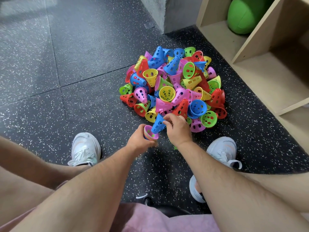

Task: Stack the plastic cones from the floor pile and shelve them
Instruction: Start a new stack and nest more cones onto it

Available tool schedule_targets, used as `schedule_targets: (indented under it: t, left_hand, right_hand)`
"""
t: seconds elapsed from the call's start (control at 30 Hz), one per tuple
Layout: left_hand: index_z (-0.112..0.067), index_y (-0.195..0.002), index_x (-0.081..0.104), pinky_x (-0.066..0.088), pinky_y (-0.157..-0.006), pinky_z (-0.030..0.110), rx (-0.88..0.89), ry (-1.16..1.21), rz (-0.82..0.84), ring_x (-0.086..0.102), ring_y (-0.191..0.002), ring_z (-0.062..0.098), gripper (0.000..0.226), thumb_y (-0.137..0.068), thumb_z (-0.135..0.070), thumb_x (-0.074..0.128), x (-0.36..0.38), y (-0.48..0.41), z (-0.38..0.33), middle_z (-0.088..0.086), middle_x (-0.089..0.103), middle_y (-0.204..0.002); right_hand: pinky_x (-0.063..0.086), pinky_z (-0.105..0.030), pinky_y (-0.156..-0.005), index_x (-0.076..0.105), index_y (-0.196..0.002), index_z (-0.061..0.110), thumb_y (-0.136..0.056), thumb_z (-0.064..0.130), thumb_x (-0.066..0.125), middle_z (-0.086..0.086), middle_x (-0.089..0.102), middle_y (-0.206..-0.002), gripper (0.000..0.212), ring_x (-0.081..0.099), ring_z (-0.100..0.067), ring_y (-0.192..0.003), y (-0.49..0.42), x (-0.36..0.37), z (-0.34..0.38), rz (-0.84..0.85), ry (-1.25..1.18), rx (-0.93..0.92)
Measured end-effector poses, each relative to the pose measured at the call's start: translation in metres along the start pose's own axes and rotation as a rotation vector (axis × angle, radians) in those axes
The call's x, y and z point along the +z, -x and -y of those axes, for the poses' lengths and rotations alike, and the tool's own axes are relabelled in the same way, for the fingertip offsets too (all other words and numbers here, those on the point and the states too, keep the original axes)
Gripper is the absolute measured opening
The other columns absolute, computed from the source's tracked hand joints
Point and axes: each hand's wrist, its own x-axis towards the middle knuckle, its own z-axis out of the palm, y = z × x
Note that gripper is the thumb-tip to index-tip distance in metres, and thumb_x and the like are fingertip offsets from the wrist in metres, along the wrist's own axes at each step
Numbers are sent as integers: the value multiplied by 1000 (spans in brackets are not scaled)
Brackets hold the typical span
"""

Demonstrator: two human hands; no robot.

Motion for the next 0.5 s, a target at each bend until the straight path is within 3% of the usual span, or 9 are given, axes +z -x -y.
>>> schedule_targets:
  t: [0.23, 0.33, 0.5]
  left_hand:
    - [-29, -117, 55, 56, -73, 29, 36, 79, -30, 68, -82, 11, 60, -69, -27, 90, 1, 0, -10, -8, 70, -98]
    - [-30, -118, 55, 58, -75, 32, 63, 68, -34, 69, -87, 15, 58, -72, -28, 90, 0, -2, -14, -7, 69, -100]
    - [-31, -117, 53, 53, -77, 26, 71, 44, 8, 68, -88, 6, 64, -69, -28, 94, 3, 0, -12, -12, 69, -101]
  right_hand:
    - [49, -33, -85, 70, -99, 17, -92, 15, 66, 3, 60, -98, 8, 57, -16, -92, 8, 11, 4, 145, -40, -93]
    - [49, -33, -88, 72, -102, 17, -94, 16, 63, 2, 63, -99, 12, 57, -16, -93, 12, 10, 4, 240, -49, -122]
    - [50, -31, -83, 68, -105, 18, -99, 24, 54, 6, 63, -102, 16, 58, -14, -93, 20, 0, -11, 131, -4, -5]
